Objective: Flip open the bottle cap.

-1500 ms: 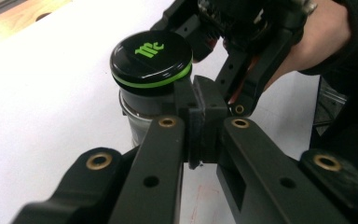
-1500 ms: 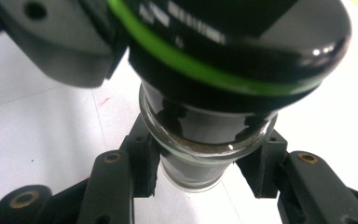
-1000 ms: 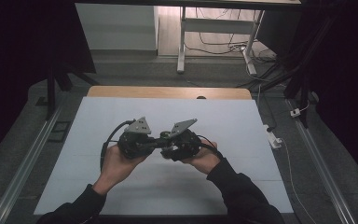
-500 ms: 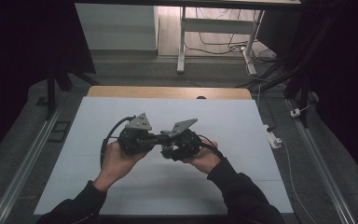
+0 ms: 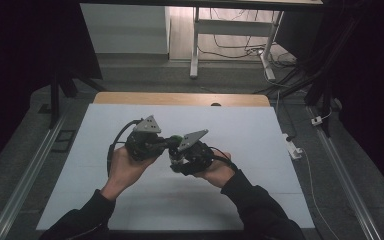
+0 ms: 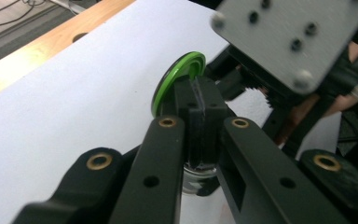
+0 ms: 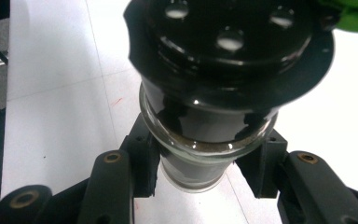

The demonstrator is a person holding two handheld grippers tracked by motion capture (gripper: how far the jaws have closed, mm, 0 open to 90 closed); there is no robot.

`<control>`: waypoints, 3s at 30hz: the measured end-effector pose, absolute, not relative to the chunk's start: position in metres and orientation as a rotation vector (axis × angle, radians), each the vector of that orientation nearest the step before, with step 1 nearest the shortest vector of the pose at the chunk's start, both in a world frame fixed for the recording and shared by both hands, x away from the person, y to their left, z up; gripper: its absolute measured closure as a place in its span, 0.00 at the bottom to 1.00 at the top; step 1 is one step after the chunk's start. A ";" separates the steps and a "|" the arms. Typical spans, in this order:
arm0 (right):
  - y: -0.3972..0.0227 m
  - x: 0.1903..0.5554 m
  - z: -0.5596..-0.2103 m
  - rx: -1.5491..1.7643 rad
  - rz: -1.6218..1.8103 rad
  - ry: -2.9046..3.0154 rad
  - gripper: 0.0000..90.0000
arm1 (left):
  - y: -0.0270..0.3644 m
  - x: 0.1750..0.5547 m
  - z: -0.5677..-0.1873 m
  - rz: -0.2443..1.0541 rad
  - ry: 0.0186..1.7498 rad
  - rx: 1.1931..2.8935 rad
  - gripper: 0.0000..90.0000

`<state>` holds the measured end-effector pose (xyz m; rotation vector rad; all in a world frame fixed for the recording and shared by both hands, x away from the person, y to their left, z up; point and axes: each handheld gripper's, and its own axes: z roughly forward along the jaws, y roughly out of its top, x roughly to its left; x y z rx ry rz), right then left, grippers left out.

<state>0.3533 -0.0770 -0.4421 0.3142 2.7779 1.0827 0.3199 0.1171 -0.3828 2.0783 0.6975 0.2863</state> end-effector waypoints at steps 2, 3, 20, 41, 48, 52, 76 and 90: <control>-0.076 0.353 -0.443 0.313 1.081 2.780 0.59 | 0.119 0.322 -0.383 0.285 0.705 2.076 0.99; -0.076 0.353 -0.443 0.315 1.081 2.780 0.59 | 0.119 0.322 -0.383 0.285 0.705 2.076 0.99; -0.079 0.356 -0.442 0.329 1.104 2.765 0.59 | 0.124 0.314 -0.381 0.301 0.690 2.079 0.86; -0.083 0.360 -0.439 0.368 1.122 2.752 0.59 | 0.152 0.293 -0.396 0.266 0.760 2.066 0.51; -0.084 0.360 -0.438 0.370 1.124 2.748 0.59 | 0.162 0.282 -0.401 0.261 0.772 2.056 0.37; -0.084 0.360 -0.437 0.371 1.124 2.747 0.59 | 0.169 0.275 -0.405 0.254 0.784 2.049 0.32; -0.086 0.360 -0.434 0.384 1.132 2.739 0.59 | 0.219 0.223 -0.440 0.204 0.917 1.992 0.09; -0.087 0.360 -0.433 0.384 1.133 2.735 0.59 | 0.245 0.197 -0.464 0.257 0.993 2.030 0.00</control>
